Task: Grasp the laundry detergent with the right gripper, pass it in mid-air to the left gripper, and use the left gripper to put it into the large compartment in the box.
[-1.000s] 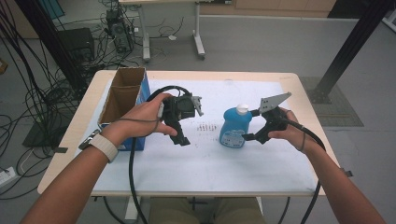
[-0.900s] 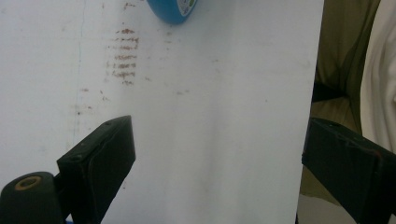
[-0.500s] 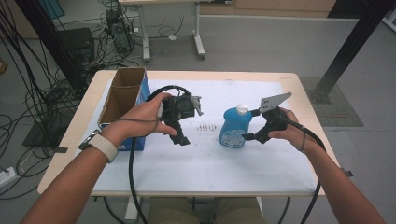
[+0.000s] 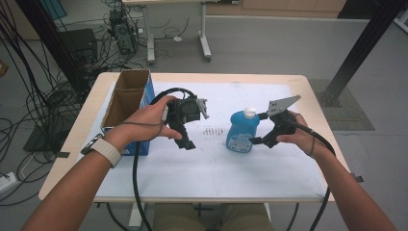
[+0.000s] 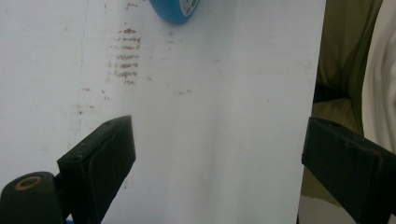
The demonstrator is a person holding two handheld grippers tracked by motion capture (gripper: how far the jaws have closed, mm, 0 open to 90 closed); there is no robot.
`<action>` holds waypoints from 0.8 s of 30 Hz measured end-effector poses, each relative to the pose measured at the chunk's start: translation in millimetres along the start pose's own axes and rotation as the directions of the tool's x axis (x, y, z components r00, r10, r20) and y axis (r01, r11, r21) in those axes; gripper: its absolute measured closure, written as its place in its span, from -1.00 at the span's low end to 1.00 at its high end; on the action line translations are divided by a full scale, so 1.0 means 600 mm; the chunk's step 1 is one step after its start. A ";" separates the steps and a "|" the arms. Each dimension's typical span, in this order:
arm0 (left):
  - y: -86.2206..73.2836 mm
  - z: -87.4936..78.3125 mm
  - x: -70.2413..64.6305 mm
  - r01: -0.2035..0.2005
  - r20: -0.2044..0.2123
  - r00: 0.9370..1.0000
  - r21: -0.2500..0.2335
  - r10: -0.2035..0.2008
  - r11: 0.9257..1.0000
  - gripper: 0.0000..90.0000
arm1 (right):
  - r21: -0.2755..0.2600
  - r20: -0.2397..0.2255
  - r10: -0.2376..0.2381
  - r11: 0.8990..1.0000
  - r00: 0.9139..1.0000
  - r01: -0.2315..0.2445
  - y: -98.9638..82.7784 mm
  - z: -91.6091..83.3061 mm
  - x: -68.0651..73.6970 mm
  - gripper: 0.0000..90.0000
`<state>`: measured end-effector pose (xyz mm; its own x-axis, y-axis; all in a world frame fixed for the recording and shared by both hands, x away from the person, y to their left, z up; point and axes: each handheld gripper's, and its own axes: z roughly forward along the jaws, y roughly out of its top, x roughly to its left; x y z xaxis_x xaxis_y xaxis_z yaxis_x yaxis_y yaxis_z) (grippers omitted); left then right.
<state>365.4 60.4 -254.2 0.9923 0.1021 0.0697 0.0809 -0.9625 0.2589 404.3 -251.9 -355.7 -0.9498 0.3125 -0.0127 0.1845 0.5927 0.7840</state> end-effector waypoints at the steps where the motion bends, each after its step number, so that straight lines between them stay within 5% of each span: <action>1: 0.000 0.000 0.000 0.000 0.000 1.000 0.000 0.000 1.000 -0.78 | 0.000 0.000 0.000 1.000 1.000 0.000 0.000 0.000 0.000 -0.90; 24: -0.002 -0.001 0.002 0.000 -0.001 1.000 -0.002 0.000 1.000 -0.77 | -0.007 0.003 0.005 1.000 1.000 -0.005 0.000 -0.001 -0.001 -0.90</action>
<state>366.2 61.5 -253.8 0.9923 0.1021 0.0707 0.0804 -0.9622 0.2604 404.5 -252.6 -355.3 -0.9481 0.3177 -0.0111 0.1872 0.5861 0.7883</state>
